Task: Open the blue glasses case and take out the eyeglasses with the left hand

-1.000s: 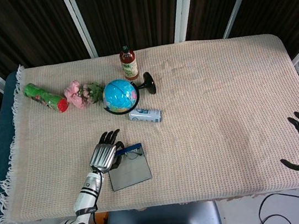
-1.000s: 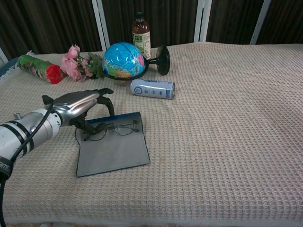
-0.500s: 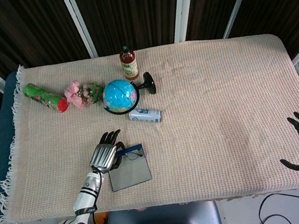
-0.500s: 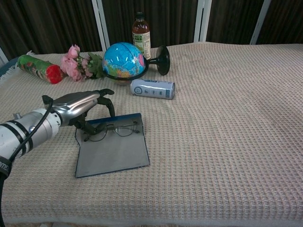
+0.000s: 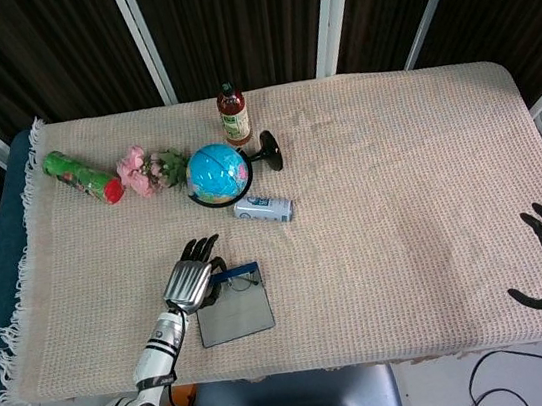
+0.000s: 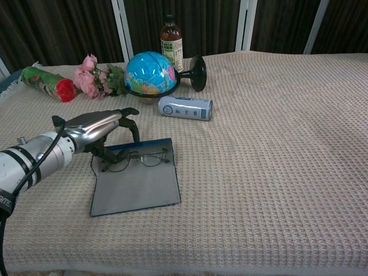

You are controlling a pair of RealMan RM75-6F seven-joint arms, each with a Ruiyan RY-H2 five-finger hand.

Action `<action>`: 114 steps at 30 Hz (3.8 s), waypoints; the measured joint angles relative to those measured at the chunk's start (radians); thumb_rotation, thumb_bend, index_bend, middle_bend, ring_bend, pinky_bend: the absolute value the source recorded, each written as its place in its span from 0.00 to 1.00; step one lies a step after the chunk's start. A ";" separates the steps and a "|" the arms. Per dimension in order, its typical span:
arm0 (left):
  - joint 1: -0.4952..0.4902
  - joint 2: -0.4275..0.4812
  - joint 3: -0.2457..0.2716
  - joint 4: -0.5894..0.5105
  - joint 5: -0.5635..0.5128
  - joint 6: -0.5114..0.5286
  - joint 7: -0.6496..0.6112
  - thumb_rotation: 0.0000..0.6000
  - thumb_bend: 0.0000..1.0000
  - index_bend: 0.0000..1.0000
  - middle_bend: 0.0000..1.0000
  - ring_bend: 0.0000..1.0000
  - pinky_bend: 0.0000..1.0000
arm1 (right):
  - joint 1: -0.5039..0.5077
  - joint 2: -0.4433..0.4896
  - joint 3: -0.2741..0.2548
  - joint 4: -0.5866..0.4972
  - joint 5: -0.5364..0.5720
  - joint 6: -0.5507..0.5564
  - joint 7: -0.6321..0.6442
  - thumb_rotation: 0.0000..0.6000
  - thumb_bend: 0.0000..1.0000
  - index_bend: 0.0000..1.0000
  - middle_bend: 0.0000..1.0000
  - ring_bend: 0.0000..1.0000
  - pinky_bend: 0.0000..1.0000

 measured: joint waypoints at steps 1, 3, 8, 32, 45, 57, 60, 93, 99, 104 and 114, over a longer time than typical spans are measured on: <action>0.000 0.000 0.000 0.001 0.001 0.001 -0.002 1.00 0.46 0.43 0.00 0.00 0.00 | 0.000 0.000 0.000 0.000 0.000 0.000 0.000 1.00 0.22 0.00 0.00 0.00 0.00; 0.000 -0.001 0.000 0.002 0.002 0.002 -0.005 1.00 0.46 0.44 0.00 0.00 0.00 | 0.000 0.000 0.000 0.000 0.000 0.000 0.001 1.00 0.22 0.00 0.00 0.00 0.00; 0.000 -0.002 0.001 0.003 0.006 0.005 -0.011 1.00 0.47 0.45 0.00 0.00 0.00 | 0.000 0.000 0.000 0.000 -0.001 0.001 0.001 1.00 0.22 0.00 0.00 0.00 0.00; 0.052 -0.018 -0.020 0.029 0.113 0.077 -0.268 1.00 0.47 0.48 0.00 0.00 0.00 | -0.005 -0.002 -0.002 0.000 -0.007 0.011 -0.003 1.00 0.22 0.00 0.00 0.00 0.00; 0.072 -0.051 -0.040 0.085 0.175 0.140 -0.360 1.00 0.48 0.48 0.00 0.00 0.00 | -0.006 -0.002 -0.001 -0.002 -0.006 0.014 -0.003 1.00 0.22 0.00 0.00 0.00 0.00; 0.080 -0.078 -0.064 0.146 0.211 0.187 -0.421 1.00 0.48 0.48 0.00 0.00 0.00 | -0.007 -0.001 -0.001 -0.002 -0.005 0.014 -0.004 1.00 0.22 0.00 0.00 0.00 0.00; 0.080 -0.082 -0.066 0.160 0.212 0.185 -0.430 1.00 0.48 0.48 0.00 0.00 0.00 | -0.008 -0.001 0.000 -0.002 -0.005 0.014 -0.003 1.00 0.22 0.00 0.00 0.00 0.00; 0.078 0.042 -0.137 0.227 0.114 0.088 -0.463 1.00 0.42 0.14 0.00 0.00 0.00 | -0.003 -0.007 0.002 -0.003 0.005 0.002 -0.024 1.00 0.22 0.00 0.00 0.00 0.00; 0.172 0.221 -0.031 -0.014 0.184 0.132 -0.420 1.00 0.40 0.01 0.00 0.00 0.00 | 0.000 -0.014 -0.002 -0.005 0.000 -0.007 -0.049 1.00 0.22 0.00 0.00 0.00 0.00; 0.311 0.399 0.137 -0.196 0.331 0.257 -0.398 1.00 0.40 0.00 0.00 0.00 0.00 | 0.002 -0.024 -0.010 -0.008 -0.010 -0.012 -0.079 1.00 0.22 0.00 0.00 0.00 0.00; 0.576 0.496 0.315 -0.217 0.556 0.580 -0.347 1.00 0.40 0.00 0.00 0.00 0.00 | 0.008 -0.046 -0.023 -0.013 -0.032 -0.020 -0.128 1.00 0.22 0.00 0.00 0.00 0.00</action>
